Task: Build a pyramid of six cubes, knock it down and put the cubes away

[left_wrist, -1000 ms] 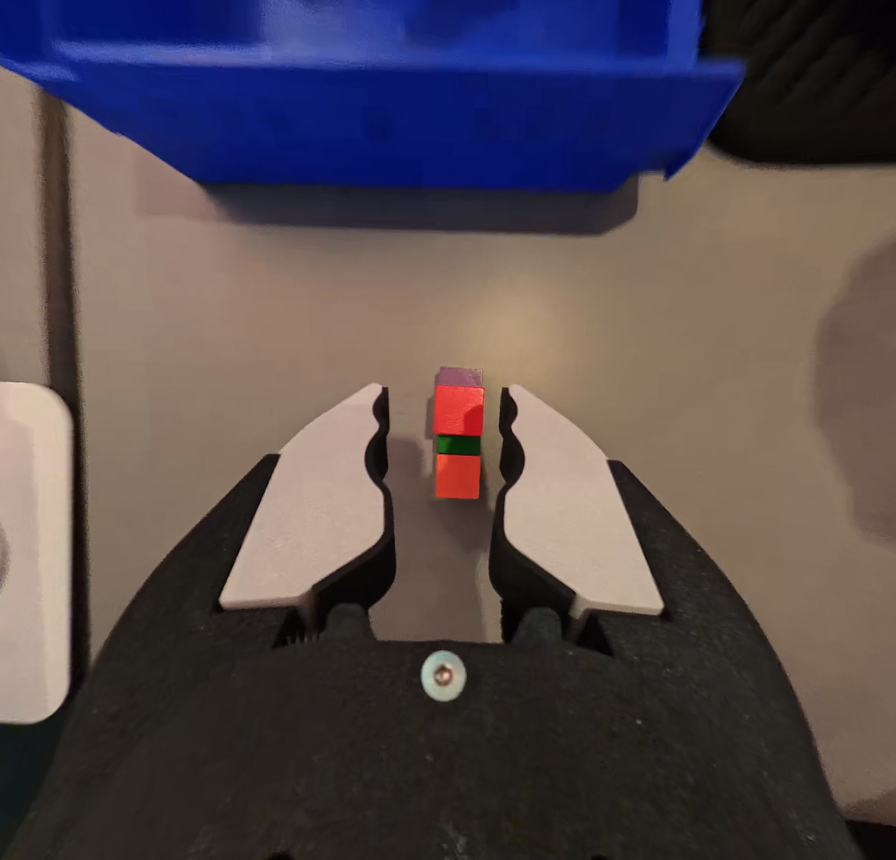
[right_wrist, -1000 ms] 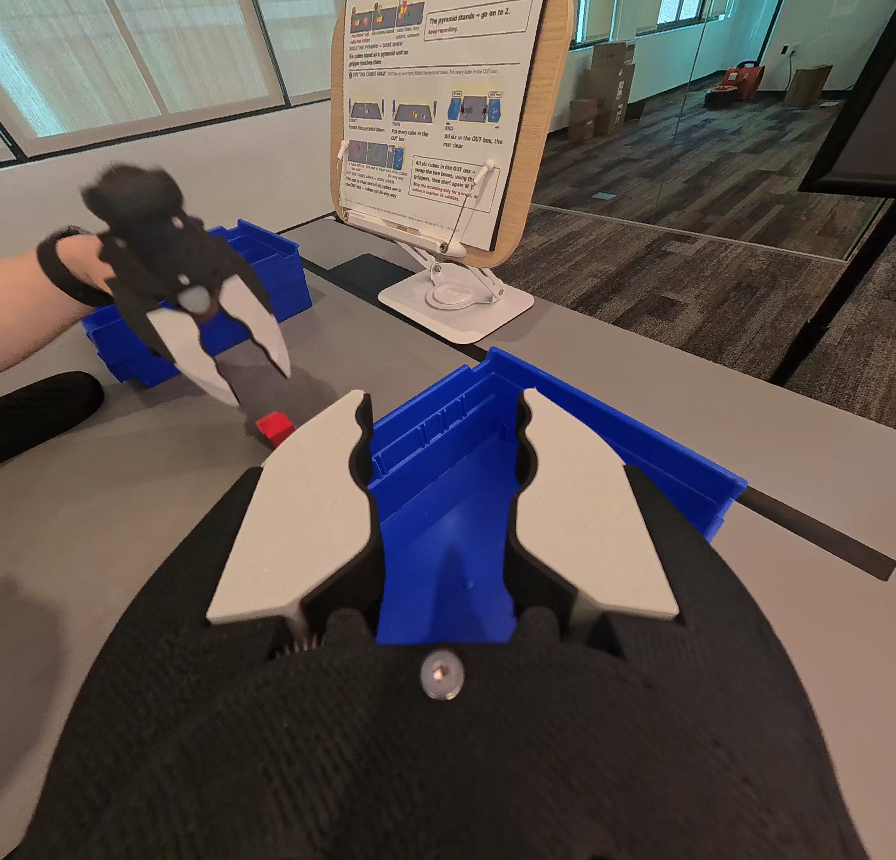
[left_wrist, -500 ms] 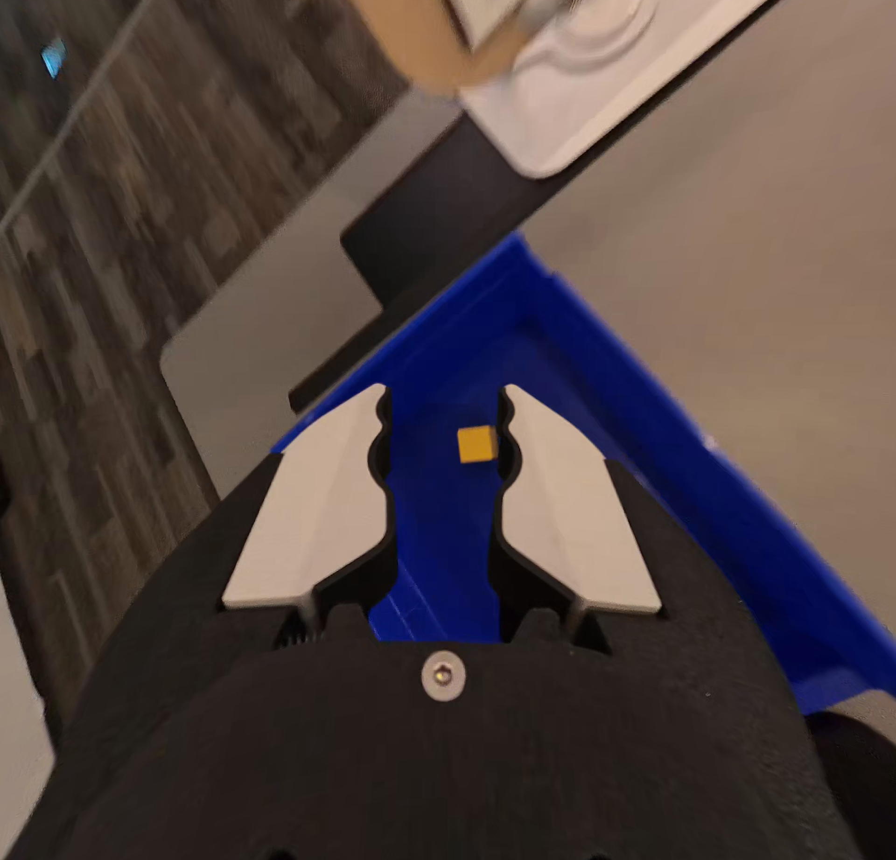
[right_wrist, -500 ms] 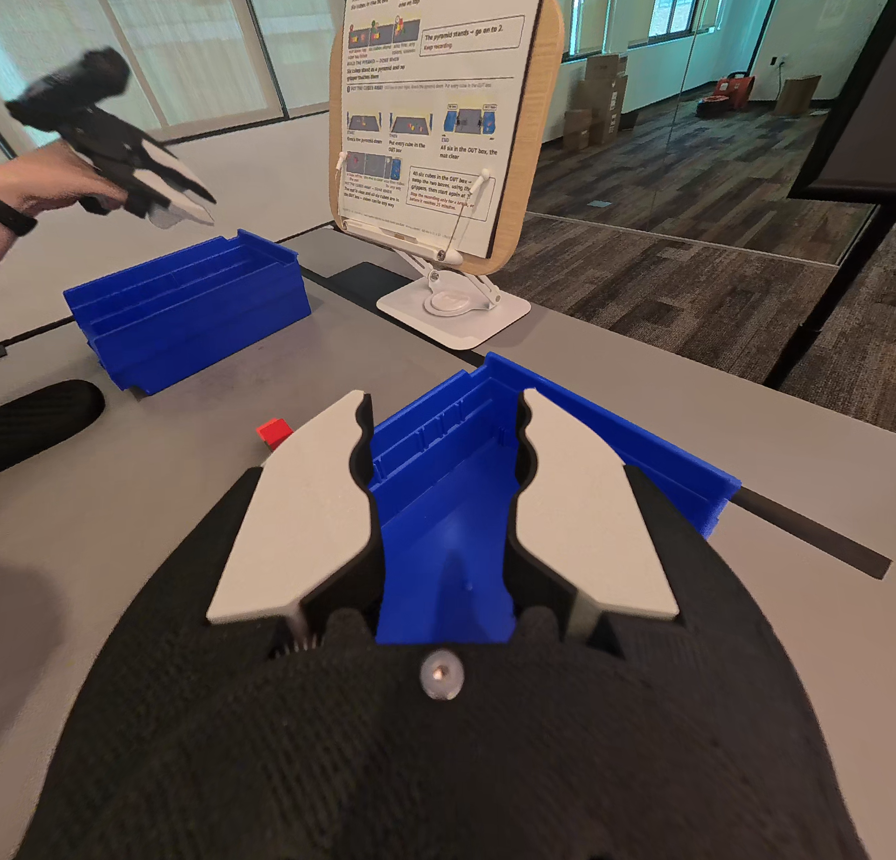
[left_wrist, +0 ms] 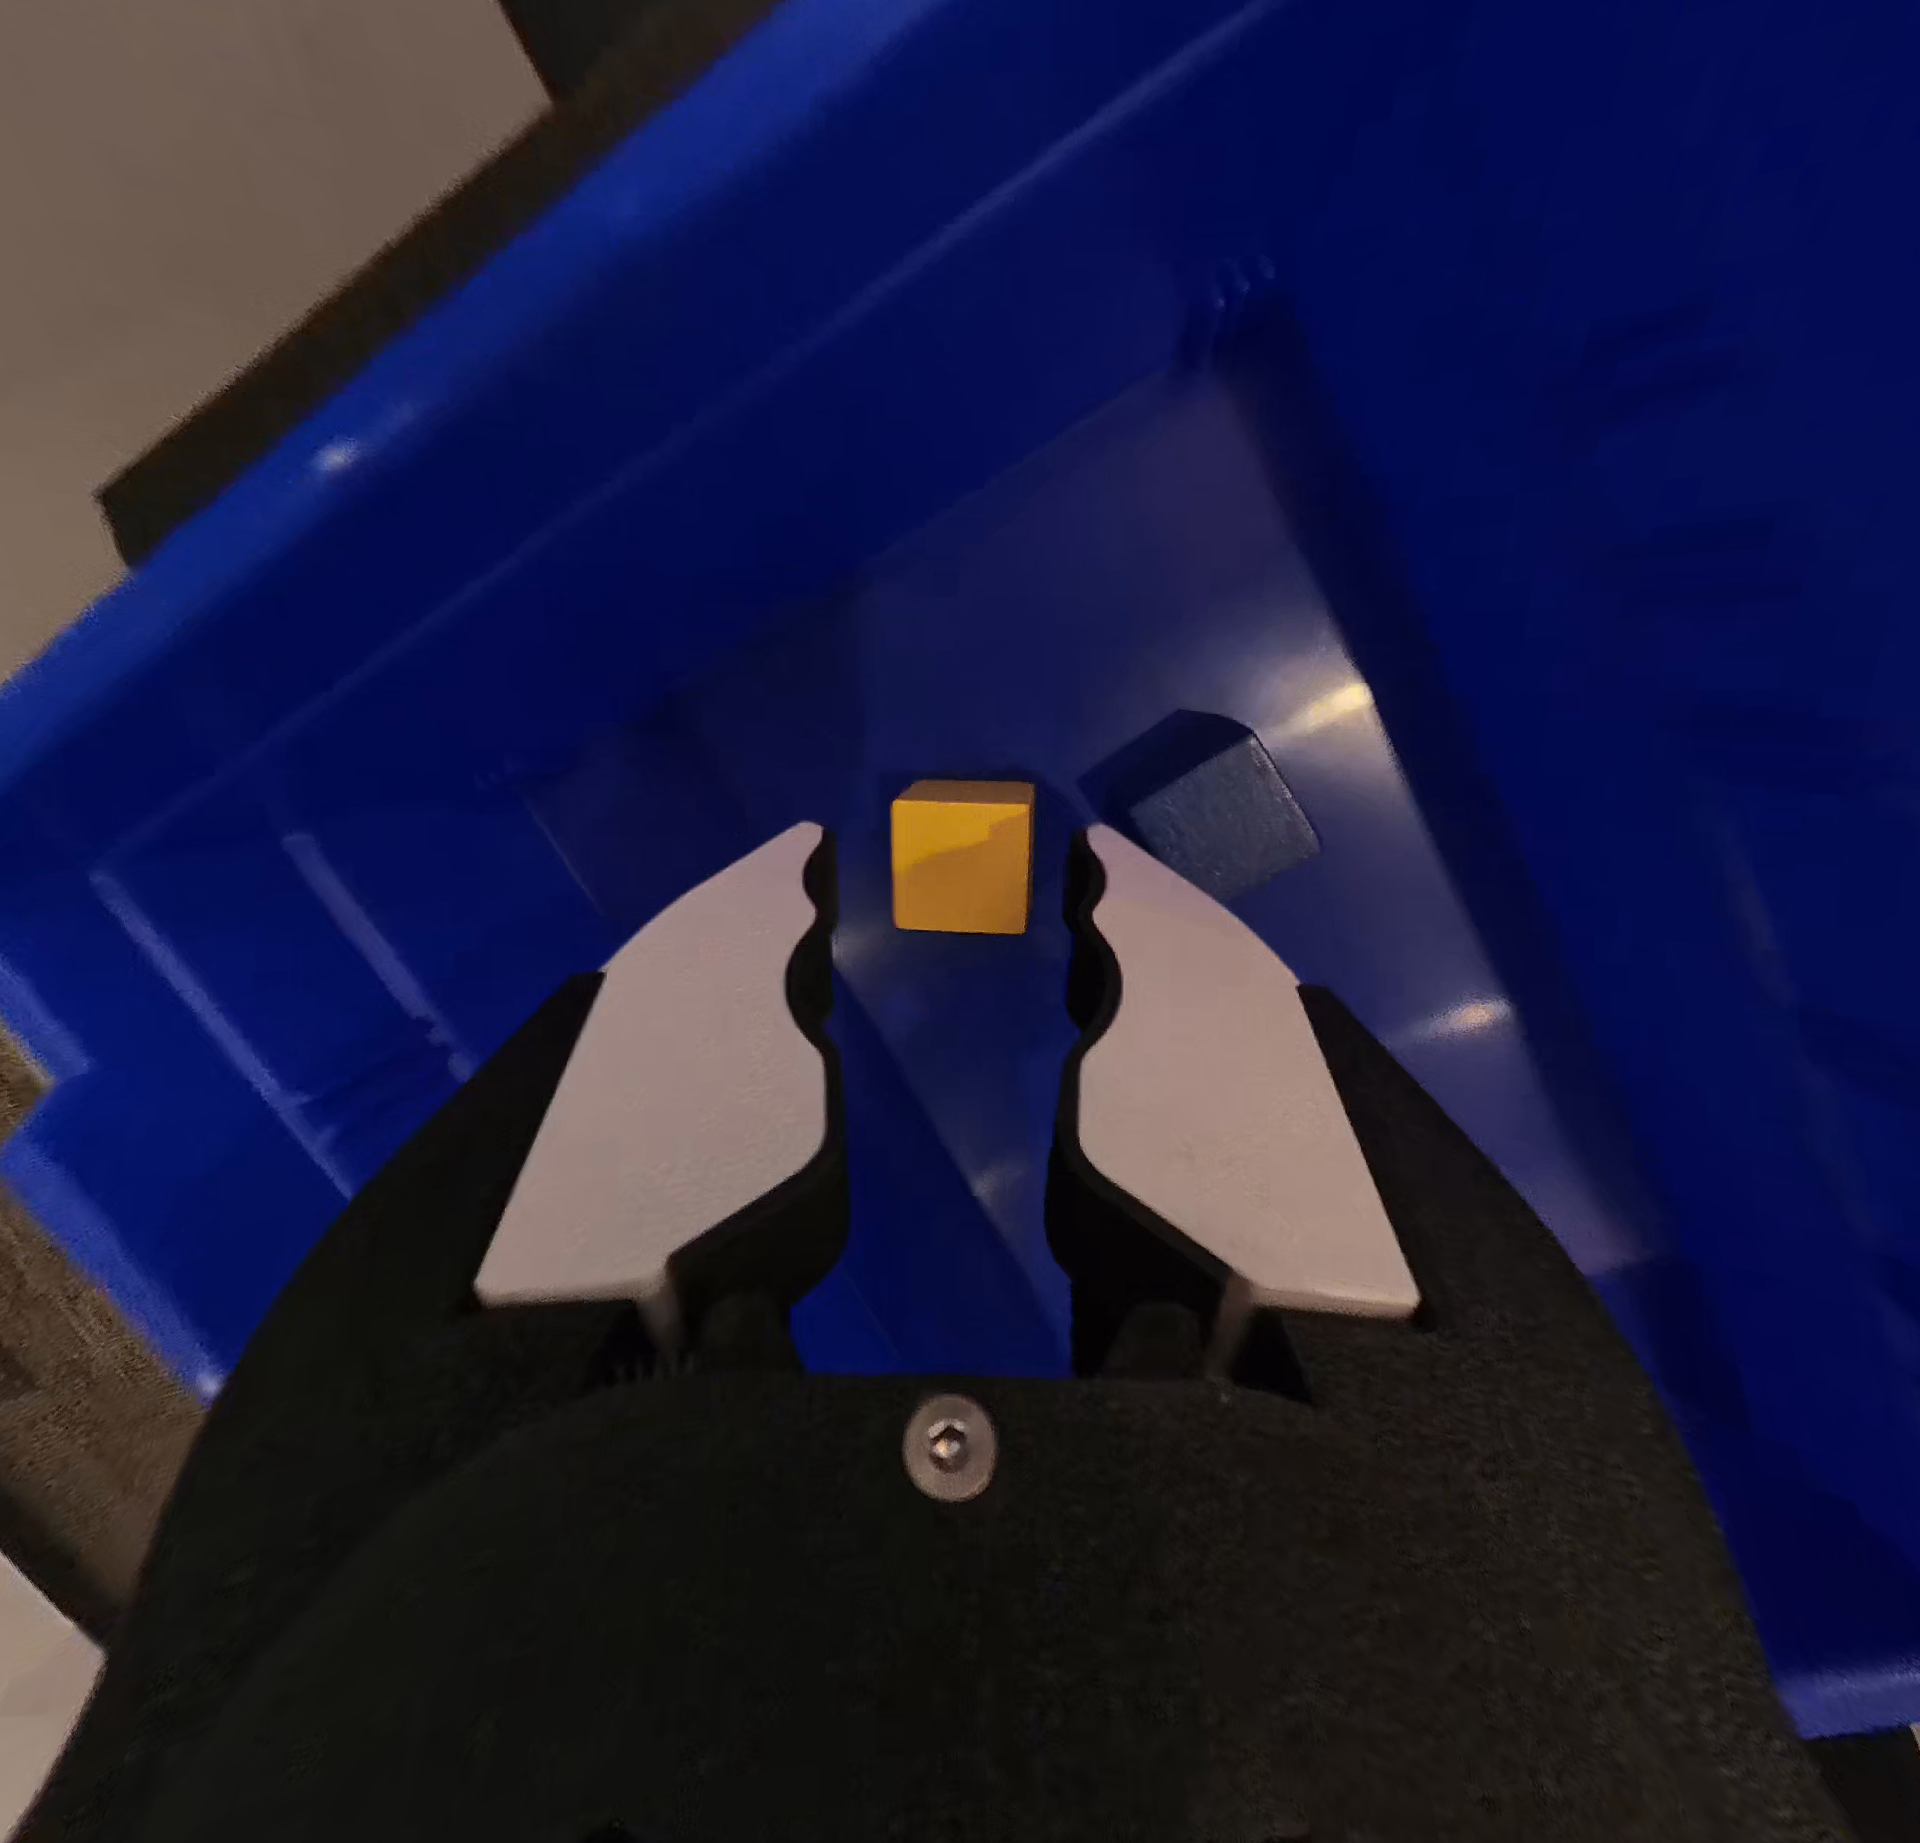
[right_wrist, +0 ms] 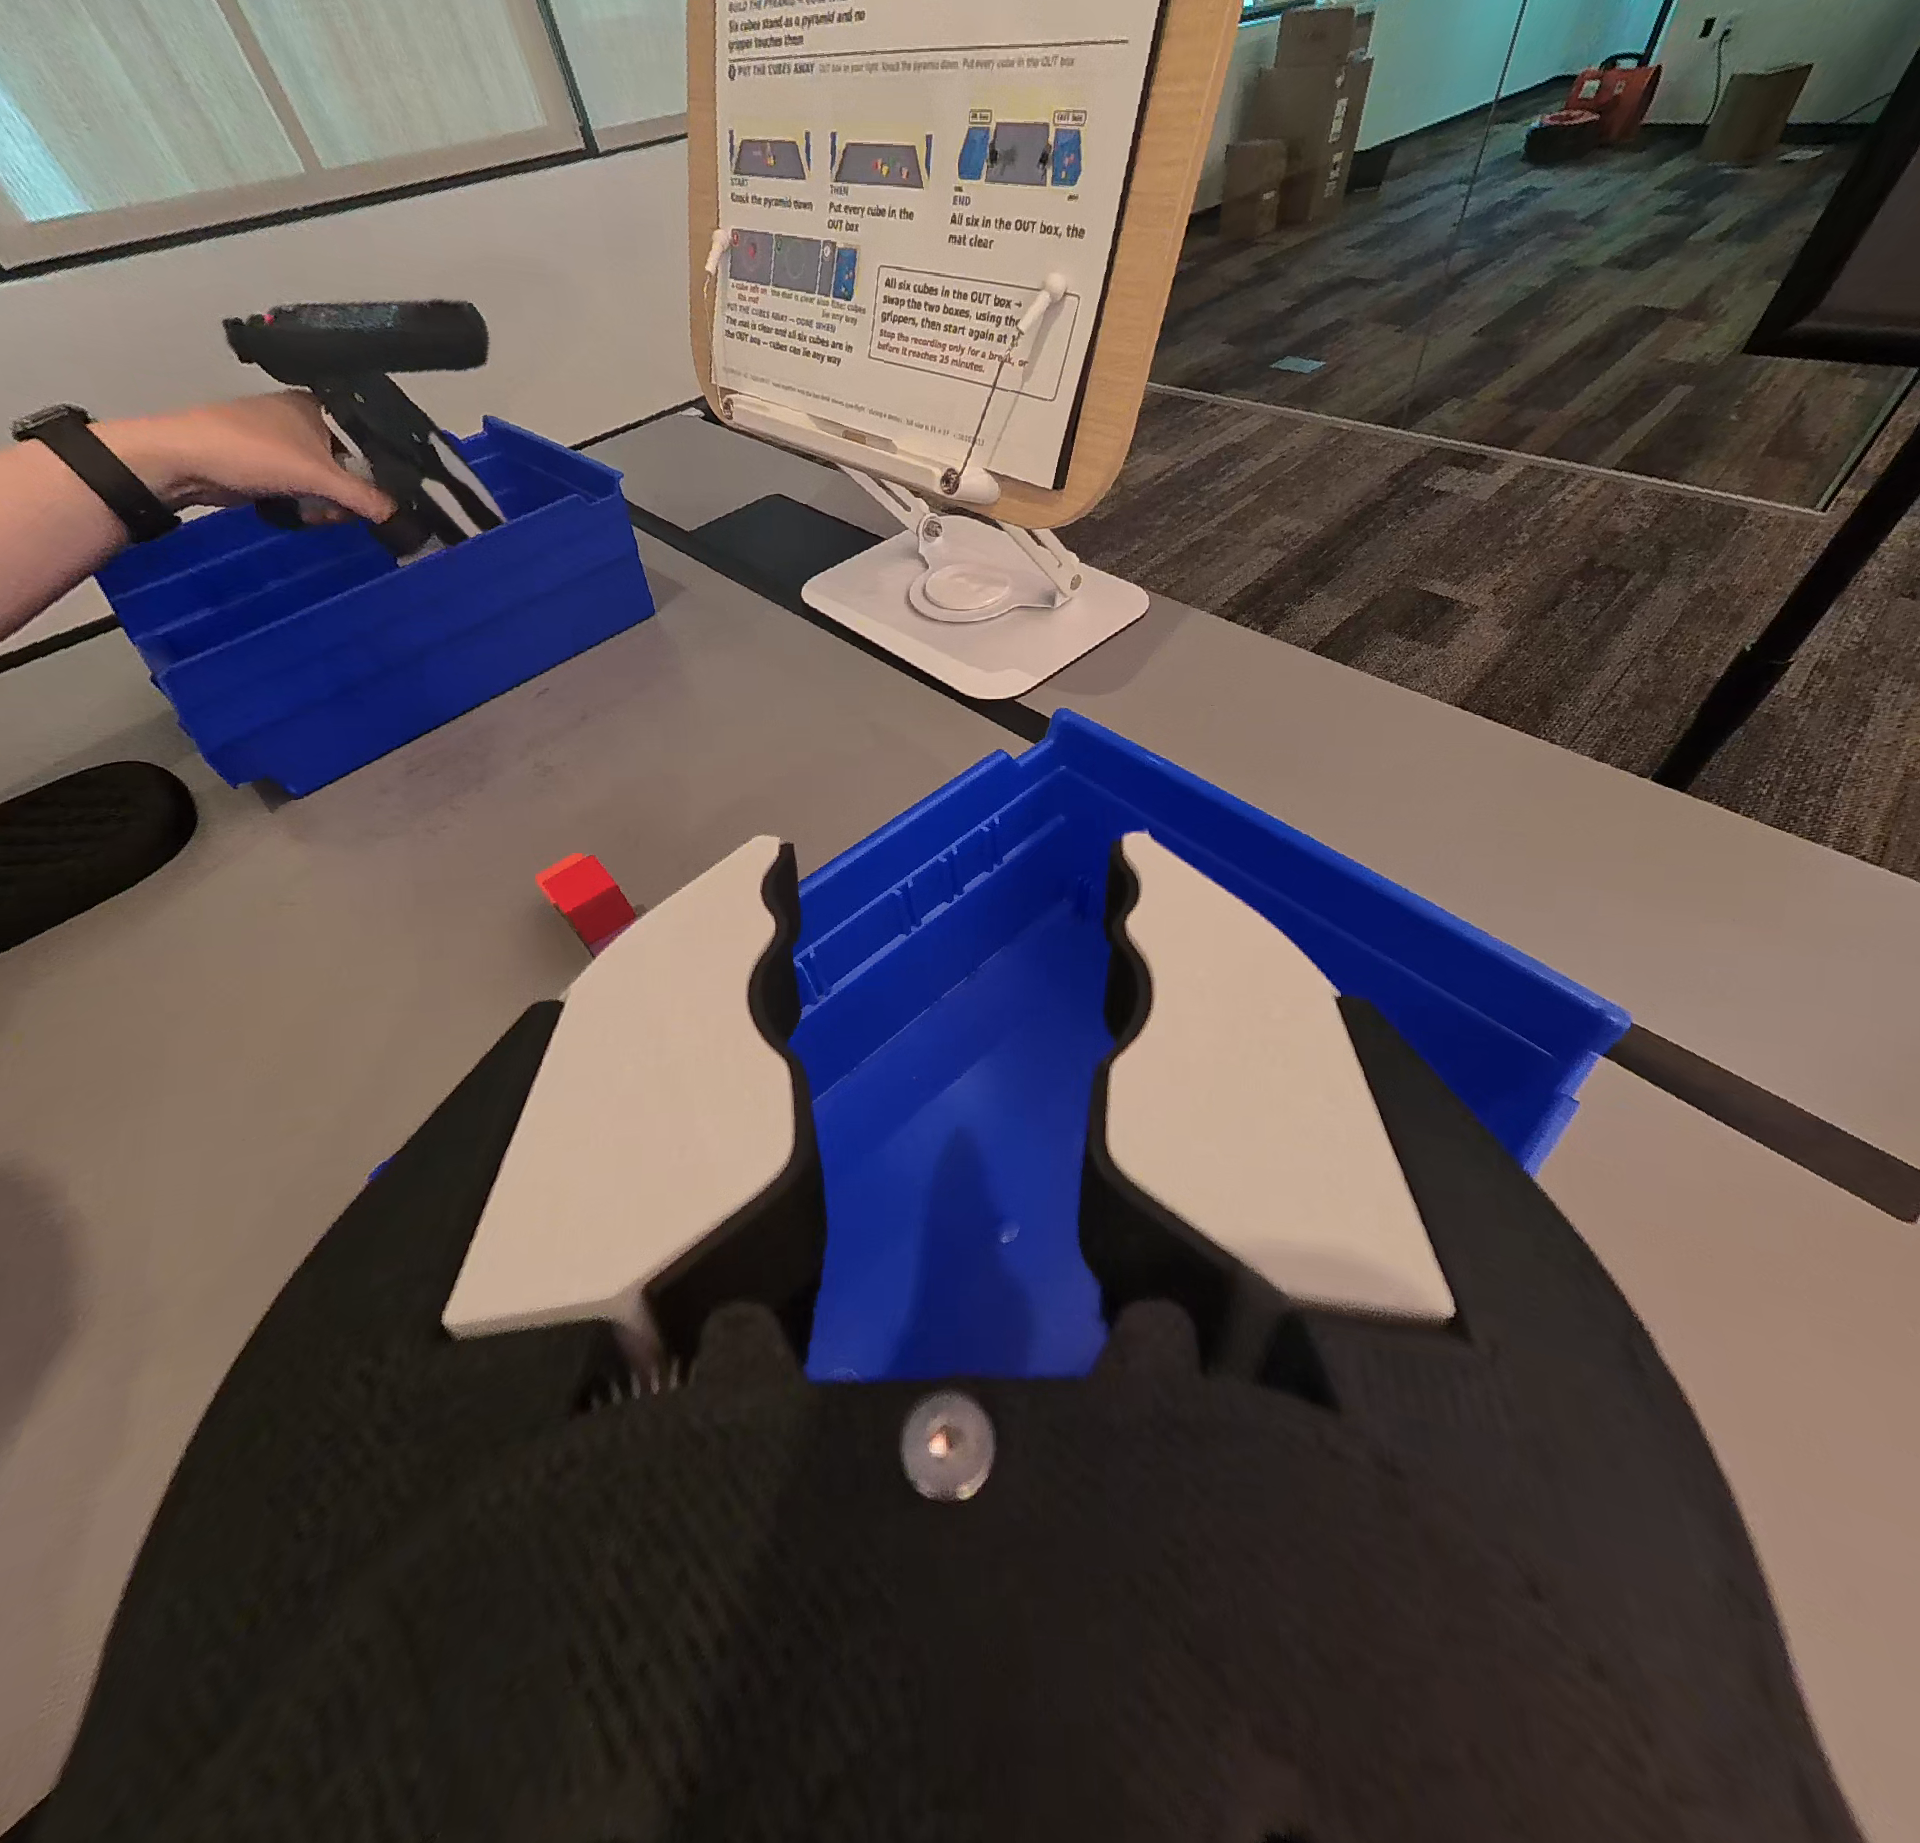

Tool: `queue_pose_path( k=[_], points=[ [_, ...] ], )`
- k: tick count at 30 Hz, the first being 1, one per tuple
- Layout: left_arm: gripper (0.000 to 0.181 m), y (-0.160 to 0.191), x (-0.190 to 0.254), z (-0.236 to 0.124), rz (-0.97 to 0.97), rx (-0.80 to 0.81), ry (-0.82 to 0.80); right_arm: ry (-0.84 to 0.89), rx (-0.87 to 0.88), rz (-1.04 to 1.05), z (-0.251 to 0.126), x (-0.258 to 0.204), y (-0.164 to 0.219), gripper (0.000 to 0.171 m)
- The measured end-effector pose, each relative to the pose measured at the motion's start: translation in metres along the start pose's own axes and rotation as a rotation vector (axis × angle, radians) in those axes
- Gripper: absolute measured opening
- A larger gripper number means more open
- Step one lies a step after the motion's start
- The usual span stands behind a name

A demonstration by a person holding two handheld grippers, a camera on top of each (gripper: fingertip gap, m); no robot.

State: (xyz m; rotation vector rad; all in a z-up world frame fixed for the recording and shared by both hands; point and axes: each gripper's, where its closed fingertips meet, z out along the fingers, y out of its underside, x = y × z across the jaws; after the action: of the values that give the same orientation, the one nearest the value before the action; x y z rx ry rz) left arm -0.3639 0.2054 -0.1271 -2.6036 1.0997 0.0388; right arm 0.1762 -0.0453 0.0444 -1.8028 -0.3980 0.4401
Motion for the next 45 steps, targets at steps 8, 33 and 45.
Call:
queue_pose_path(
  k=[8,33,45],
  points=[
    [0.029,0.01,0.003,0.018,0.04,-0.086,-0.005,0.002,0.003,-0.001,-0.002,0.002,-0.001,0.057],
    [0.028,-0.065,0.325,-0.113,0.851,0.33,0.37,-0.007,0.002,-0.018,-0.002,-0.005,-0.003,0.057],
    [0.028,-0.065,0.346,-0.045,0.954,0.189,0.296,-0.019,0.022,-0.013,-0.006,-0.004,-0.004,0.057]
  ],
)
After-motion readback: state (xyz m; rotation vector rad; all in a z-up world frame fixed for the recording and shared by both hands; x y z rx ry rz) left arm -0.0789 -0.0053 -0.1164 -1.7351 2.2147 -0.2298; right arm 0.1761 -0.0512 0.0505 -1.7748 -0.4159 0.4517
